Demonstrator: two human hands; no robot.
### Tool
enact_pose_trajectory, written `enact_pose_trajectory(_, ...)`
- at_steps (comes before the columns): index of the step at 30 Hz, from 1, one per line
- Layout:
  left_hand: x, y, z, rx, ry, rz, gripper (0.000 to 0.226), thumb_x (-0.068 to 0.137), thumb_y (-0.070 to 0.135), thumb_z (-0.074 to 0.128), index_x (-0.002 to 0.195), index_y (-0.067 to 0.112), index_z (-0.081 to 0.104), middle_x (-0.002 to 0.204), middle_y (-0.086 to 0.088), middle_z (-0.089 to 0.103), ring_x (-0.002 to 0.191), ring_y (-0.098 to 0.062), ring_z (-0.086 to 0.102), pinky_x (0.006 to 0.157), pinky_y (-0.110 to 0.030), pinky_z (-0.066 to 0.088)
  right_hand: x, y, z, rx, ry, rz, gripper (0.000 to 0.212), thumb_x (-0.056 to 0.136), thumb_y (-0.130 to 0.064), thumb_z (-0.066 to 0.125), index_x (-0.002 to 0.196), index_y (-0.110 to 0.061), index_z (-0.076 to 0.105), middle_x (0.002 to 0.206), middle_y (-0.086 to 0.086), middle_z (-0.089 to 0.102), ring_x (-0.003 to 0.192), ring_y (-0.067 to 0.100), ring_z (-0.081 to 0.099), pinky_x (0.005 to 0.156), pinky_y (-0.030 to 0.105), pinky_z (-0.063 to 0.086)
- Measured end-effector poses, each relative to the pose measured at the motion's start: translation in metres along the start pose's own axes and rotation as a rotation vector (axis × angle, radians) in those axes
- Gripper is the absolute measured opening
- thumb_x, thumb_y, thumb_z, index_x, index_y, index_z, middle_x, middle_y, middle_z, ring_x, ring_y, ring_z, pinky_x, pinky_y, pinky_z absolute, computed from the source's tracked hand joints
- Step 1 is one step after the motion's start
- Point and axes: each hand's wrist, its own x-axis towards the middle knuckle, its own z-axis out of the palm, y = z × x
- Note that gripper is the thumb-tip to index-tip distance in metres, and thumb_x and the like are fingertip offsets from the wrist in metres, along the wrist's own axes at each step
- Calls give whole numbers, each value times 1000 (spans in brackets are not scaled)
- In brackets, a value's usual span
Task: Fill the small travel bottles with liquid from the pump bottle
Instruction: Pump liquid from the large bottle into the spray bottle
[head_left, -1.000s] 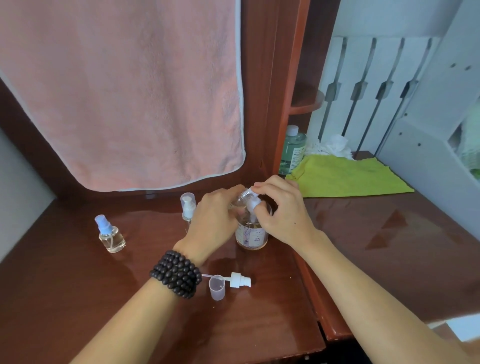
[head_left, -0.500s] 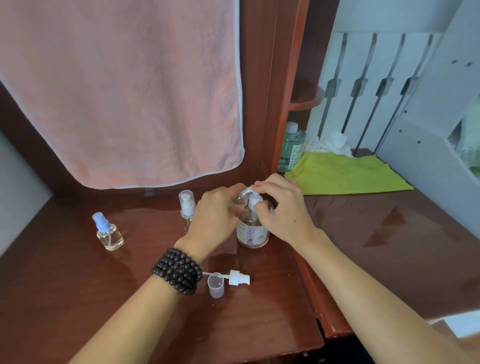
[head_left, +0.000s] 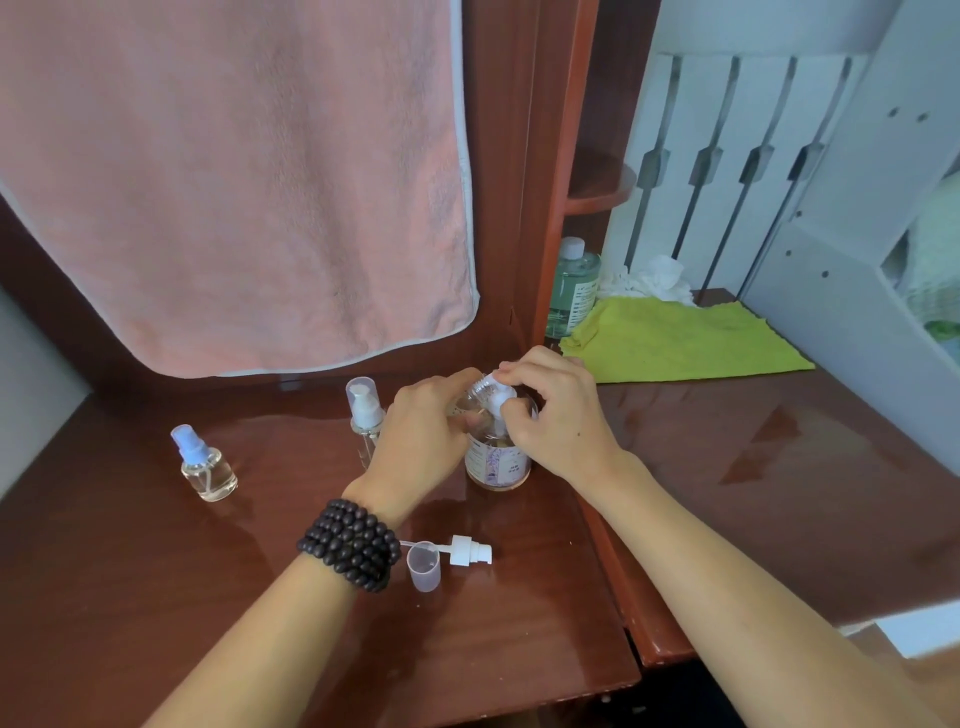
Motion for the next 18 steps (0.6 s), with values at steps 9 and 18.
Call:
enact_pose_trajectory(9,3,1,-8,-25,-10,-2,37,84,6,64,110,33,65,83,5,67,82,-17,63,78,-44,52,1,-3,-7,29,-12,-16,42,73,-16,48,100,-7,78,99,2,72,100,3,63,92,36,43)
enact_pose_trajectory(18,0,-1,-2,-69,-24,-19,40,82,5,65,111,33,67,85,4,70,84,-18,63,78,-44,53,-3,0,-2,-3,-25,-8,39,74,-20,47,92,-7,78,90,2,70,99,2,62,81,33,40)
